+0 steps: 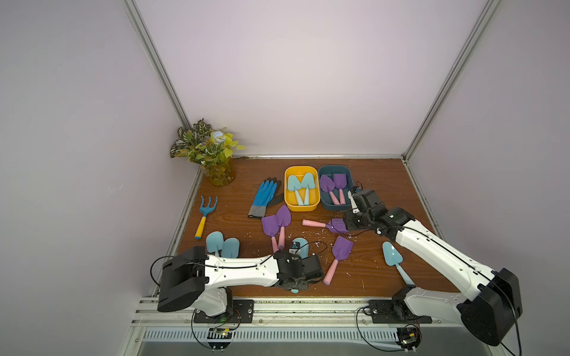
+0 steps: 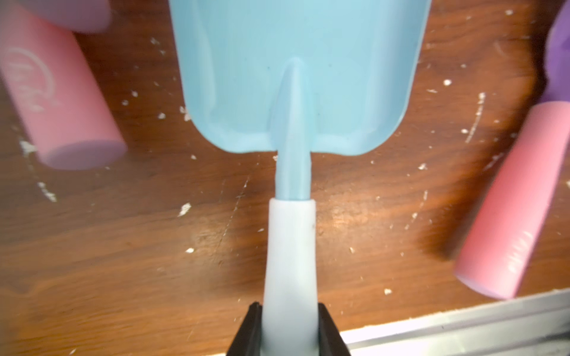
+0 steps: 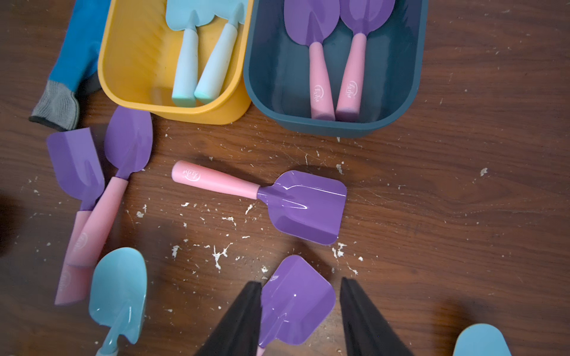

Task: Sort the small shovels by color and place them into the storage box
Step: Pick up the shovel from the center of the board.

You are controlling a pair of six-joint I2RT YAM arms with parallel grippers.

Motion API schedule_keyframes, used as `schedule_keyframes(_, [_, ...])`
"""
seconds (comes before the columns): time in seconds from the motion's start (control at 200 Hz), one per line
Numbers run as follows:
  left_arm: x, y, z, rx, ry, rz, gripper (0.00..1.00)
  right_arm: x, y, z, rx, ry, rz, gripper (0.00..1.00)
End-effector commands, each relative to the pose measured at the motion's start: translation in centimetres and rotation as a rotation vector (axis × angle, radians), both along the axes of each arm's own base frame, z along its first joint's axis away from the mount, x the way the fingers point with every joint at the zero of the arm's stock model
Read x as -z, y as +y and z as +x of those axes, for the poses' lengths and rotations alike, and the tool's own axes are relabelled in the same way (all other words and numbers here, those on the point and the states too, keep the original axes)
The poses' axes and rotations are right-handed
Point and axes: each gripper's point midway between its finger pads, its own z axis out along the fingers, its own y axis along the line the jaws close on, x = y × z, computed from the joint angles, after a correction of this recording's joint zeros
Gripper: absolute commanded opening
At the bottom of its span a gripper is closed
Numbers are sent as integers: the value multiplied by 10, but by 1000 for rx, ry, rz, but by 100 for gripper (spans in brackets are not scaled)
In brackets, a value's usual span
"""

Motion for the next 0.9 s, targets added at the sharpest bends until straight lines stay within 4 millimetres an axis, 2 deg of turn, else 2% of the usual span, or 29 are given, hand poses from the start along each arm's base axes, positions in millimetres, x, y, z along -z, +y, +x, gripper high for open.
schedule_keyframes(0.0, [-26, 3, 8, 104, -47, 25, 2, -26, 4, 4, 11, -70, 70, 48])
schedule_keyframes(0.065, [-43, 7, 23, 121, -70, 25, 0, -27, 3, 5, 16, -78, 77, 48])
schedule_keyframes(0.145, [-73, 6, 50, 125, -151, 5, 0, -28, 5, 4, 16, -78, 88, 48])
schedule_keyframes(0.295, [-125, 8, 121, 106, -257, -23, 0, -30, 6, 4, 26, -83, 111, 48])
schedule_keyframes(0.365, [-141, 8, 157, 97, -294, -14, 0, -32, 5, 6, 35, -88, 110, 48])
schedule_keyframes(0.45, [-145, 8, 200, 90, -305, 16, 0, -34, 5, 8, 49, -89, 112, 48])
schedule_keyframes(0.465, [-154, 4, 209, 89, -322, 2, 0, -35, 5, 8, 52, -90, 114, 48])
schedule_keyframes(0.545, [-154, 3, 246, 75, -333, 21, 0, -36, 5, 10, 65, -88, 119, 48])
schedule_keyframes(0.665, [-140, 1, 291, 49, -317, 40, 0, -37, 4, 13, 80, -85, 108, 48])
schedule_keyframes(0.771, [-123, 0, 321, 29, -306, 60, 0, -33, 4, 14, 79, -61, 87, 48])
schedule_keyframes(0.896, [-107, -3, 346, 2, -291, 59, 0, -29, 3, 13, 79, -46, 70, 48])
